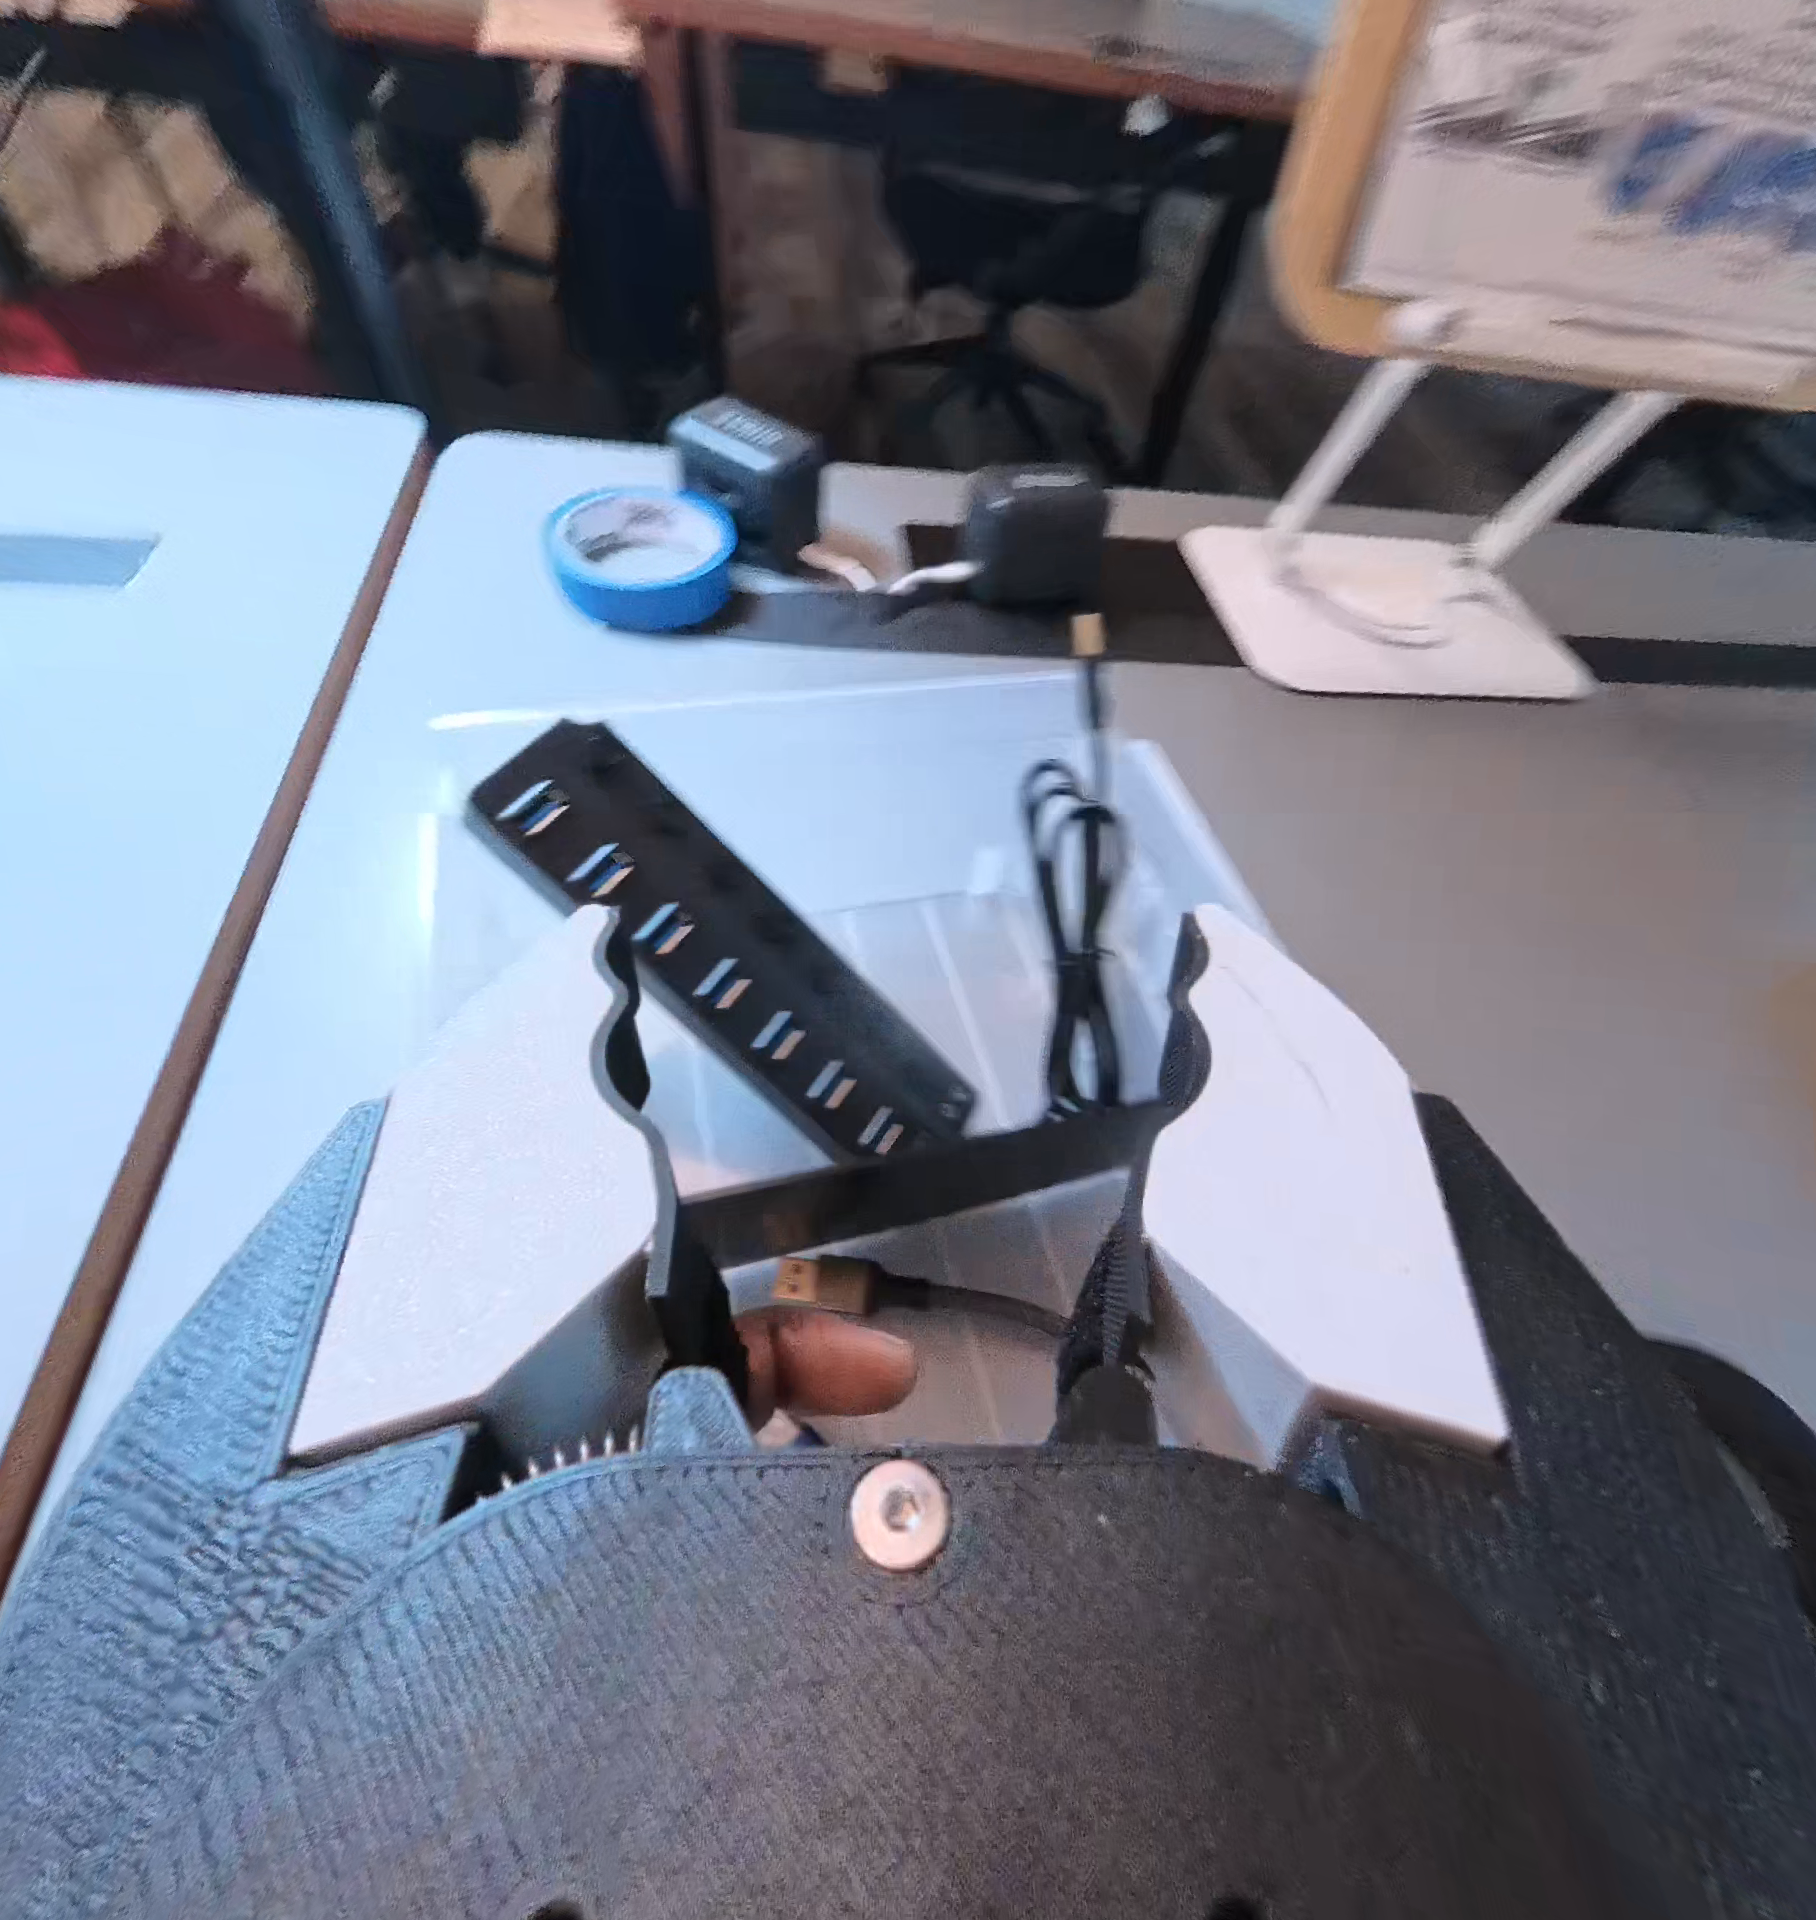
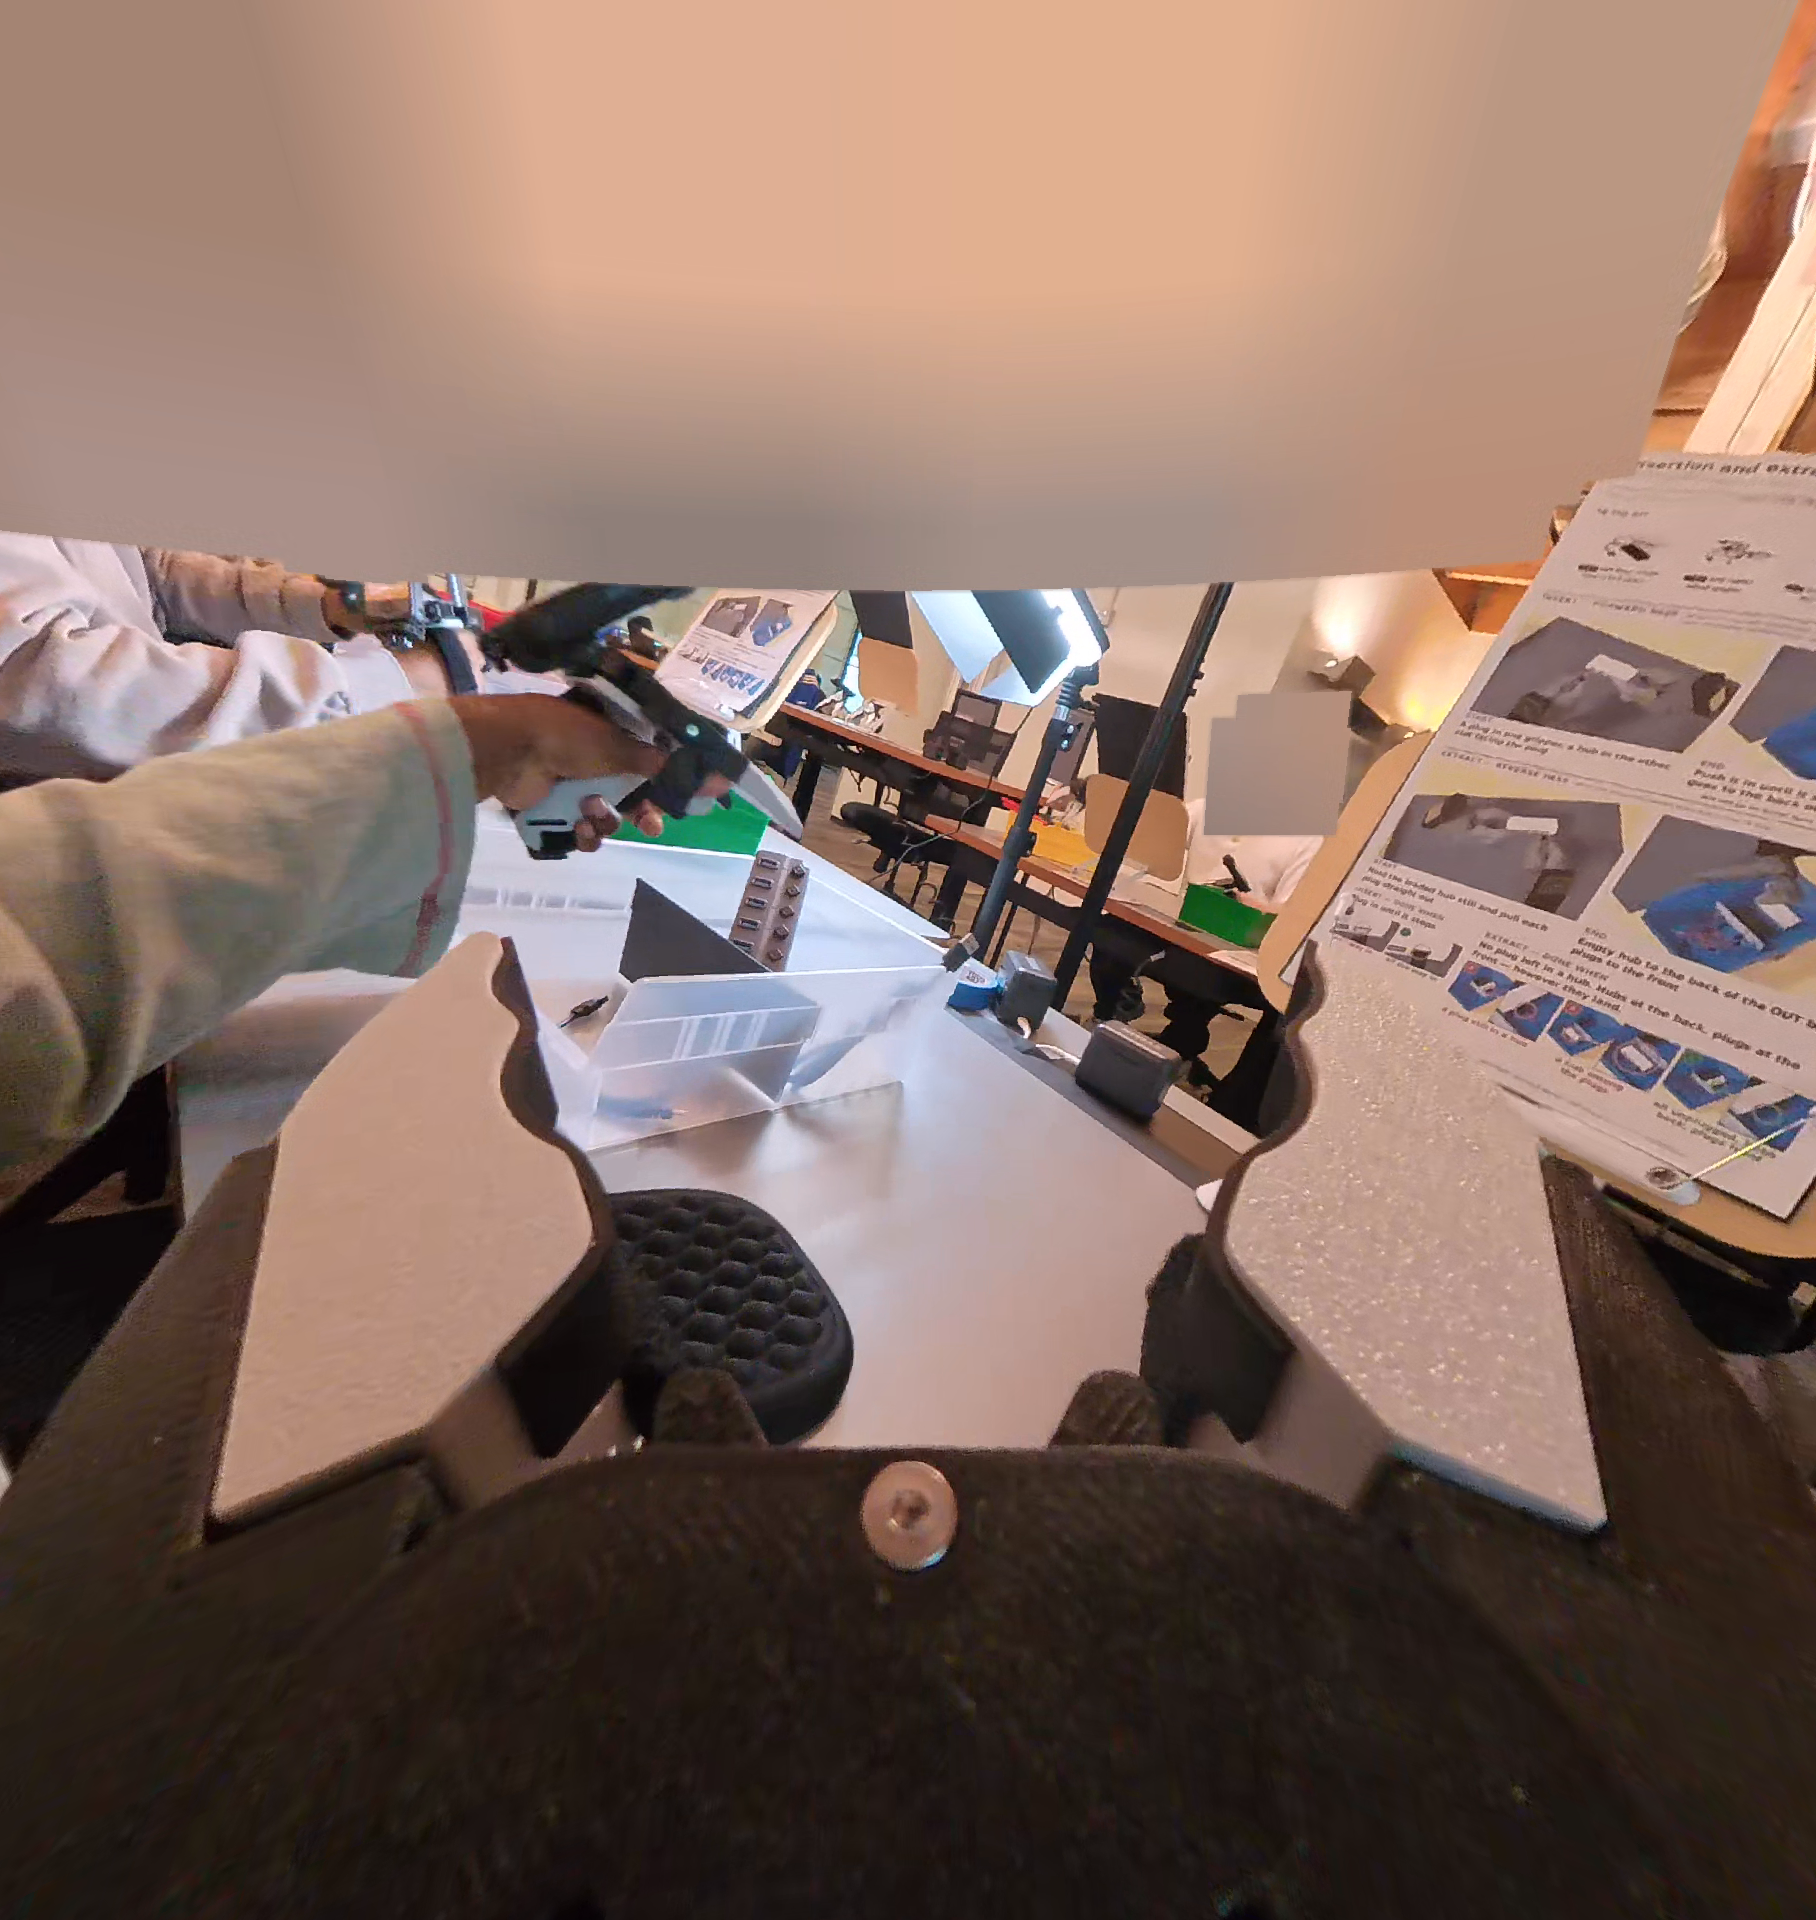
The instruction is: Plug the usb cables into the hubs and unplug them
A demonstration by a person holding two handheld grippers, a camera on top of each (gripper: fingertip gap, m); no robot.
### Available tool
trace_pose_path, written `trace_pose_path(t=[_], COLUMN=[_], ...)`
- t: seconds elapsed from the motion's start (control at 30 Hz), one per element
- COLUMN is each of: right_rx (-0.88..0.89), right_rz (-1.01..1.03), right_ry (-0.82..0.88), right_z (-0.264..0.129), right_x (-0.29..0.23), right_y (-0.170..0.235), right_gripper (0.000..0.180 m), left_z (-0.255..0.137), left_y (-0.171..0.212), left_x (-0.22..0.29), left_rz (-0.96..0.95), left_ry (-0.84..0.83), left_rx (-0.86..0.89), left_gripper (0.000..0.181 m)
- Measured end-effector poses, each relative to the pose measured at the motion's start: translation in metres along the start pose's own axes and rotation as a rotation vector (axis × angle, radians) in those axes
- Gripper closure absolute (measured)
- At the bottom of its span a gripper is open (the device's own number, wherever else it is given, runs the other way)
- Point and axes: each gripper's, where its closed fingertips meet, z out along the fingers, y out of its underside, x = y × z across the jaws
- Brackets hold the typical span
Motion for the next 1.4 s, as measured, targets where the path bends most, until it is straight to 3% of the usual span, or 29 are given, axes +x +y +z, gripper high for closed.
trace_pose_path(t=[0.2,0.53,0.63,0.77,0.87,1.07,1.4], right_rx=[-0.012,0.005,-0.005,0.007,0.007,-0.013,-0.012], right_rz=[-0.060,-0.107,-0.127,-0.130,-0.153,-0.202,-0.206], right_ry=[0.018,0.056,0.055,0.048,0.046,0.061,0.050], right_z=[-0.003,-0.010,-0.010,-0.011,-0.011,-0.010,-0.009], right_x=[0.005,0.016,0.015,0.012,0.012,0.013,0.010], right_y=[-0.002,-0.005,-0.003,-0.005,-0.006,-0.005,-0.002], right_gripper=[0.046,0.050,0.050,0.052,0.052,0.054,0.056], left_z=[0.039,0.094,0.092,0.097,0.098,0.089,0.015], left_y=[0.028,0.075,0.085,0.086,0.084,0.054,-0.052], left_x=[-0.042,-0.056,-0.065,-0.067,-0.066,-0.055,-0.034], left_rz=[-0.115,-0.154,-0.108,-0.122,-0.141,-0.146,-0.010], left_ry=[-0.255,-0.381,-0.442,-0.422,-0.395,-0.304,-0.196], left_rx=[-0.273,-0.593,-0.676,-0.703,-0.667,-0.427,0.172], left_gripper=[0.078,0.078,0.093,0.096,0.101,0.117,0.124])
